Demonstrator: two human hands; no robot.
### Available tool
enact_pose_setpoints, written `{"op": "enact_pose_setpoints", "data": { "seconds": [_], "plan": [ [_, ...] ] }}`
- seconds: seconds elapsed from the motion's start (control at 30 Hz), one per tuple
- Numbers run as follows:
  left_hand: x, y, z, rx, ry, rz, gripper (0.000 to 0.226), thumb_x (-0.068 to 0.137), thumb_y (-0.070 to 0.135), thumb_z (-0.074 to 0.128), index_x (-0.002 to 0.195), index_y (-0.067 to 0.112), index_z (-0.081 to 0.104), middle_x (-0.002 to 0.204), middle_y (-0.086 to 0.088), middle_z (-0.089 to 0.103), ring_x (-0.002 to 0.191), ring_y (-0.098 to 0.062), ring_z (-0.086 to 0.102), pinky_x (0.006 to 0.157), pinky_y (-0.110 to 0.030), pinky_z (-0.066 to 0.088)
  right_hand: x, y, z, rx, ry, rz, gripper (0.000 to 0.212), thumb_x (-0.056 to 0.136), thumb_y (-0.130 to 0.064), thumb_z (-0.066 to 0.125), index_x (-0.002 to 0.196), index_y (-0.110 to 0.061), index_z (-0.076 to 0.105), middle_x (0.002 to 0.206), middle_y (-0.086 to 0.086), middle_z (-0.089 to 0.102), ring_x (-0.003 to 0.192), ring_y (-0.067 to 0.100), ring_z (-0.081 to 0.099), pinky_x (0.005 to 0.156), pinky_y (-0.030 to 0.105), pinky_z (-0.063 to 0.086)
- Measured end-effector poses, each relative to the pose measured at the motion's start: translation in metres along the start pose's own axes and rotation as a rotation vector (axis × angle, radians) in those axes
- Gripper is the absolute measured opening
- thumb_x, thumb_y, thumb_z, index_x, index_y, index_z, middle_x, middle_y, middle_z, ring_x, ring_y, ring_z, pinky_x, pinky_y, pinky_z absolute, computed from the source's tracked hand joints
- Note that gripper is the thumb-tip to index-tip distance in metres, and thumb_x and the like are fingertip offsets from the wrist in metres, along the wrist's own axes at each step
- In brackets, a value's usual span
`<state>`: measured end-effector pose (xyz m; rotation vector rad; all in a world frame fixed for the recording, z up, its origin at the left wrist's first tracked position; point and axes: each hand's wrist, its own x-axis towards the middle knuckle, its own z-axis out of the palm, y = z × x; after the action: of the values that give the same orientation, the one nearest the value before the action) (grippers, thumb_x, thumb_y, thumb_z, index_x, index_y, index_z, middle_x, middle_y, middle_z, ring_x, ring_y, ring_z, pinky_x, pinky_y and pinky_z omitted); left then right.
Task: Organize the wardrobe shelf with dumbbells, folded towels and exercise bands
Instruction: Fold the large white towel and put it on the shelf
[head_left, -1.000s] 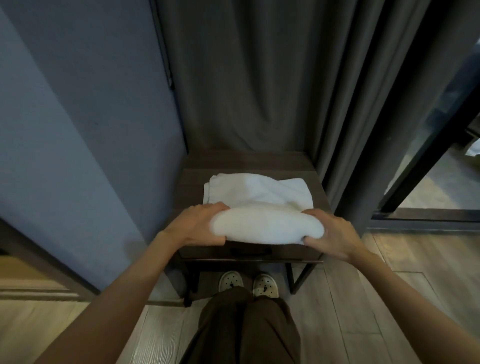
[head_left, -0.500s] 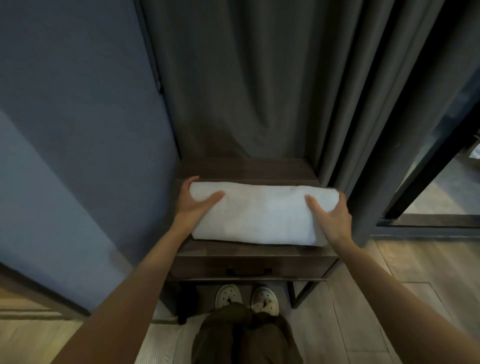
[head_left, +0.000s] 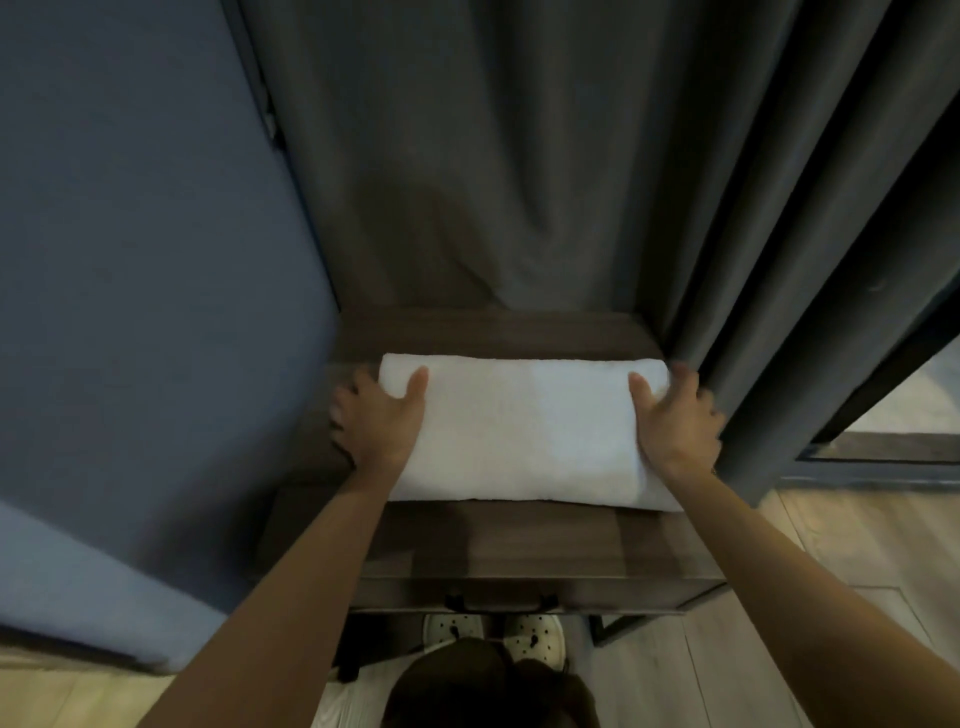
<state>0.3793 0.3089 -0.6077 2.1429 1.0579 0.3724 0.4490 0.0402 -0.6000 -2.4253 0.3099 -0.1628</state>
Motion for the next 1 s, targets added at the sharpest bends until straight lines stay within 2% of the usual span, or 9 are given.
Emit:
{"op": "enact_pose_setpoints", "data": {
  "seconds": [0.07, 0.13, 0.17, 0.23, 0.33, 0.6, 0.73, 0.83, 1.0],
  "plan": [
    [-0.010, 0.007, 0.002, 0.128, 0.238, 0.377, 0.050, 0.091, 0.034, 0.057, 0.138, 0.024, 0.044, 0.141, -0.007, 0.040, 0.130, -0.027, 0.037, 0.109, -0.047, 0.027, -0.006, -0.005, 0.000, -0.158, 0.192, -0.239, 0.049, 0.097, -0.035, 0.050, 0.142, -0.022, 0.039, 0.145, 0.015, 0.039, 0.130, 0.040, 0.034, 0.105, 0.053, 0.031],
    [-0.019, 0.020, 0.007, 0.068, 0.115, 0.663, 0.042, 0.093, 0.007, 0.052, 0.132, 0.021, 0.054, 0.138, -0.005, 0.049, 0.129, -0.023, 0.043, 0.113, -0.039, 0.028, -0.014, -0.016, 0.005, -0.148, 0.216, -0.530, 0.041, 0.095, -0.012, 0.052, 0.136, -0.018, 0.052, 0.145, 0.014, 0.043, 0.131, 0.036, 0.038, 0.111, 0.047, 0.029],
    [-0.026, 0.028, 0.011, 0.011, -0.026, 0.685, 0.040, 0.094, 0.004, 0.049, 0.130, 0.019, 0.056, 0.137, -0.004, 0.052, 0.131, -0.022, 0.043, 0.116, -0.037, 0.024, -0.020, -0.023, 0.010, -0.114, 0.140, -0.614, 0.039, 0.096, -0.009, 0.049, 0.134, -0.017, 0.055, 0.145, 0.013, 0.044, 0.133, 0.033, 0.039, 0.114, 0.045, 0.026],
    [-0.040, 0.039, 0.021, 0.023, -0.163, 0.632, 0.036, 0.099, 0.021, 0.045, 0.134, 0.022, 0.052, 0.143, 0.001, 0.049, 0.139, -0.019, 0.034, 0.119, -0.038, 0.009, -0.036, -0.036, 0.024, -0.149, -0.024, -0.638, 0.040, 0.101, -0.023, 0.038, 0.140, -0.023, 0.047, 0.152, 0.004, 0.037, 0.141, 0.025, 0.031, 0.120, 0.043, 0.014],
    [-0.051, 0.040, 0.035, 0.388, -0.159, 0.676, 0.050, 0.100, 0.049, 0.026, 0.148, 0.033, 0.027, 0.157, 0.008, 0.024, 0.147, -0.019, 0.009, 0.117, -0.047, -0.001, -0.045, -0.038, 0.042, -0.376, -0.102, -0.625, 0.054, 0.100, -0.047, 0.015, 0.152, -0.033, 0.014, 0.161, -0.005, 0.009, 0.149, 0.019, 0.003, 0.118, 0.041, -0.007],
    [-0.046, 0.040, 0.045, 0.588, -0.215, 0.678, 0.052, 0.100, 0.051, 0.019, 0.150, 0.041, 0.011, 0.161, 0.008, 0.003, 0.147, -0.024, -0.008, 0.116, -0.056, -0.007, -0.032, -0.039, 0.045, -0.631, -0.269, -0.505, 0.053, 0.094, -0.059, 0.004, 0.145, -0.053, -0.011, 0.159, -0.014, -0.012, 0.141, 0.042, -0.025, 0.103, 0.072, -0.017],
    [-0.038, 0.029, 0.037, 0.598, -0.234, 0.632, 0.056, 0.093, 0.066, 0.015, 0.146, 0.052, 0.001, 0.160, 0.007, -0.007, 0.145, -0.030, -0.015, 0.109, -0.066, -0.013, -0.028, -0.029, 0.028, -0.592, -0.308, -0.422, 0.057, 0.086, -0.075, 0.006, 0.138, -0.064, -0.012, 0.158, -0.013, -0.018, 0.138, 0.045, -0.028, 0.101, 0.074, -0.013],
    [-0.033, 0.019, 0.027, 0.565, -0.231, 0.530, 0.063, 0.083, 0.079, 0.008, 0.141, 0.059, -0.003, 0.159, 0.008, -0.015, 0.143, -0.034, -0.021, 0.102, -0.071, -0.015, -0.024, -0.015, 0.011, -0.509, -0.332, -0.310, 0.065, 0.080, -0.083, 0.012, 0.139, -0.065, -0.008, 0.157, -0.015, -0.020, 0.140, 0.049, -0.018, 0.108, 0.070, 0.003],
    [-0.026, 0.007, 0.012, 0.365, -0.266, 0.382, 0.056, 0.087, 0.076, 0.016, 0.139, 0.063, 0.000, 0.154, 0.011, -0.029, 0.143, -0.043, -0.012, 0.110, -0.069, 0.010, -0.017, 0.005, -0.006, -0.225, -0.334, -0.137, 0.061, 0.086, -0.077, 0.025, 0.140, -0.063, 0.003, 0.158, -0.004, -0.020, 0.142, 0.047, 0.008, 0.109, 0.059, 0.025]
  ]
}}
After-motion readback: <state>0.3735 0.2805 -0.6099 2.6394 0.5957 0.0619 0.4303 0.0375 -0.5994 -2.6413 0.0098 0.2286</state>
